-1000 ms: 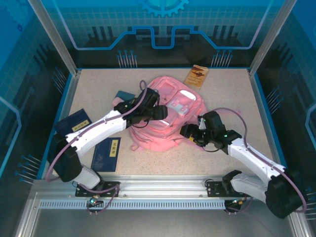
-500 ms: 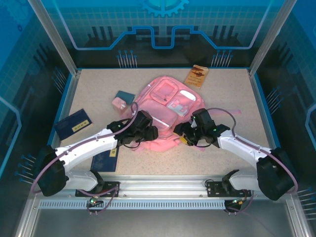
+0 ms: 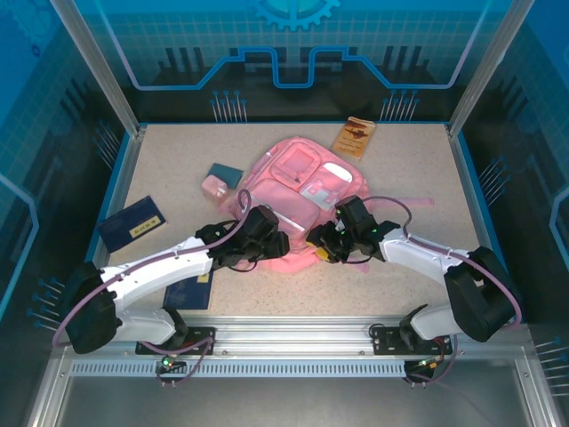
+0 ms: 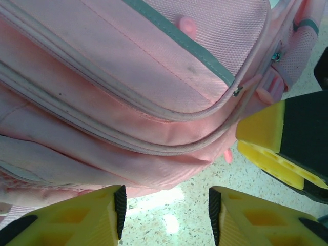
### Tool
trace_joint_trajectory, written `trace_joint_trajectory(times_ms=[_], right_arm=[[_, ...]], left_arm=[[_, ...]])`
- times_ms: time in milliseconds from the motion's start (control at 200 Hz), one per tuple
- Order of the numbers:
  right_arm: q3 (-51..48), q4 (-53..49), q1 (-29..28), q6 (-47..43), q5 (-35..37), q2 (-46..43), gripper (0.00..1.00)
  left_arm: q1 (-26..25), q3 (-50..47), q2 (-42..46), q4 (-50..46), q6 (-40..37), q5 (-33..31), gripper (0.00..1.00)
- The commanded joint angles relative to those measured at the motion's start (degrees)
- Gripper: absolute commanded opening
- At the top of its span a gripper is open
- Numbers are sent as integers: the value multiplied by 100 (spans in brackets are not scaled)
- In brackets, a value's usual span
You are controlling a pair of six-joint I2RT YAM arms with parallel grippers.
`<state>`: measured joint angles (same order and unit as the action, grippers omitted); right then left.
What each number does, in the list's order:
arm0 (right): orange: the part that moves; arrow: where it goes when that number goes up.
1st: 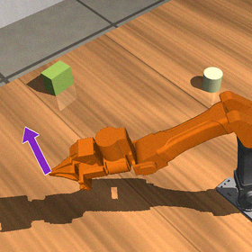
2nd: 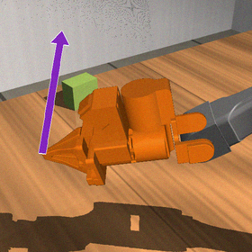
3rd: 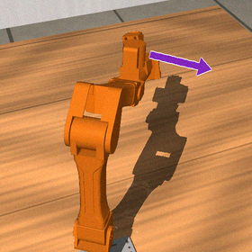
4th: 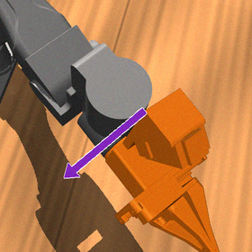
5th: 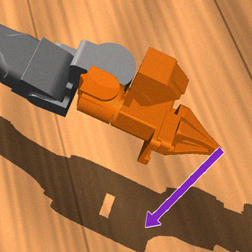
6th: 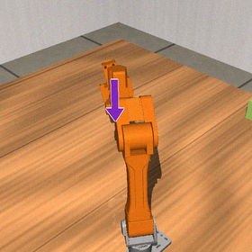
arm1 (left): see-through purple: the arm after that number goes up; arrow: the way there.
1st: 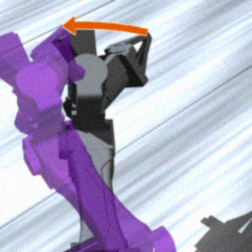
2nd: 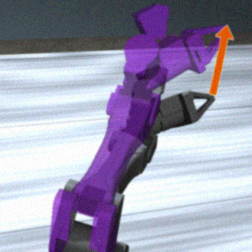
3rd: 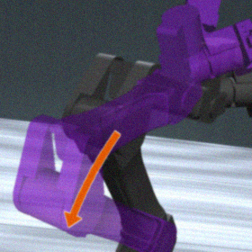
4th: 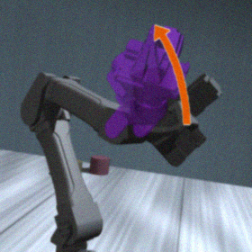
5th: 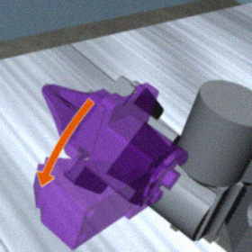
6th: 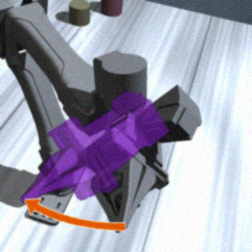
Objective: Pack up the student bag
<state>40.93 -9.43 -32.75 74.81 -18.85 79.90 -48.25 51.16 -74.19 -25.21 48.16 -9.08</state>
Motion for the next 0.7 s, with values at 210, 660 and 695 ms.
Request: trace_joint_trajectory(times_ms=[210, 660, 695], right_arm=[[144, -480, -62, -46, 498, -69, 48], [344, 631, -56, -523, 69, -200, 0], [377, 702, -56, -566, 13, -267, 0]], left_arm=[[-88, -80, 108, 75, 159, 11, 48], [-425, -347, -13, 824, 506, 258, 39], [-468, -414, -16, 989, 558, 250, 39]])
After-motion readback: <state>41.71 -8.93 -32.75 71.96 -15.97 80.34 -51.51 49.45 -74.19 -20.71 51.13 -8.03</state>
